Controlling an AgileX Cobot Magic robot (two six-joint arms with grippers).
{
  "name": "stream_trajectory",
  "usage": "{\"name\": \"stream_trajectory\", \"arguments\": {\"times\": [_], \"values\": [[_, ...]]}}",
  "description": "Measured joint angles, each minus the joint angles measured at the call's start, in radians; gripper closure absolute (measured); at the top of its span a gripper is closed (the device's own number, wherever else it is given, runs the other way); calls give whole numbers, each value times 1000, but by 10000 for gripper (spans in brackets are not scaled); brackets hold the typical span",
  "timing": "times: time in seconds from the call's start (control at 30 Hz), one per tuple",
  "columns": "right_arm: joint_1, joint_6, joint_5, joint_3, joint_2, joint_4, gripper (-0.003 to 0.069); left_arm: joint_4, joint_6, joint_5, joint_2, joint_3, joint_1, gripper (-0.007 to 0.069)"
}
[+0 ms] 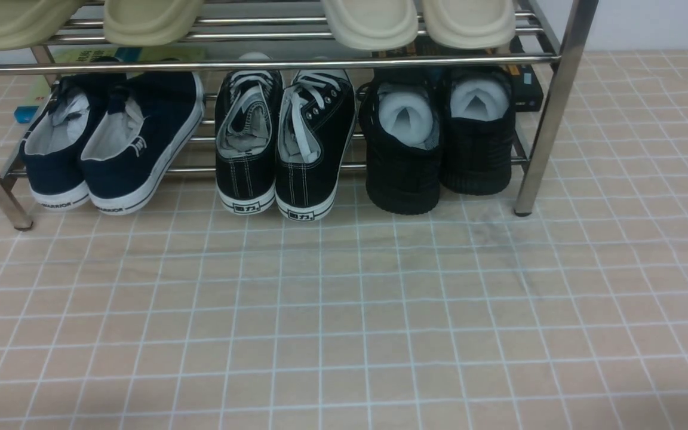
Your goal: Take the shoes off the shelf from the light coffee tablecloth by hand.
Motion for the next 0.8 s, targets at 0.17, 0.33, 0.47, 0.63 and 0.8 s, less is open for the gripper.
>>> {"name": "stream_trajectory", "arguments": {"times": [0.17, 0.33, 0.47, 0.63, 0.8], "values": [[0, 3, -3, 1, 0, 68, 420, 0, 0, 0, 0, 0, 0, 384], [0, -17, 49, -49, 0, 89, 503, 0, 0, 0, 0, 0, 0, 384], [0, -107, 107, -260, 79, -5, 666, 0, 0, 0, 0, 0, 0, 384], [0, -105, 318, -516, 380, -209, 659, 0, 0, 0, 0, 0, 0, 384], [0, -116, 546, -706, 701, -254, 659, 0, 0, 0, 0, 0, 0, 384]]}}
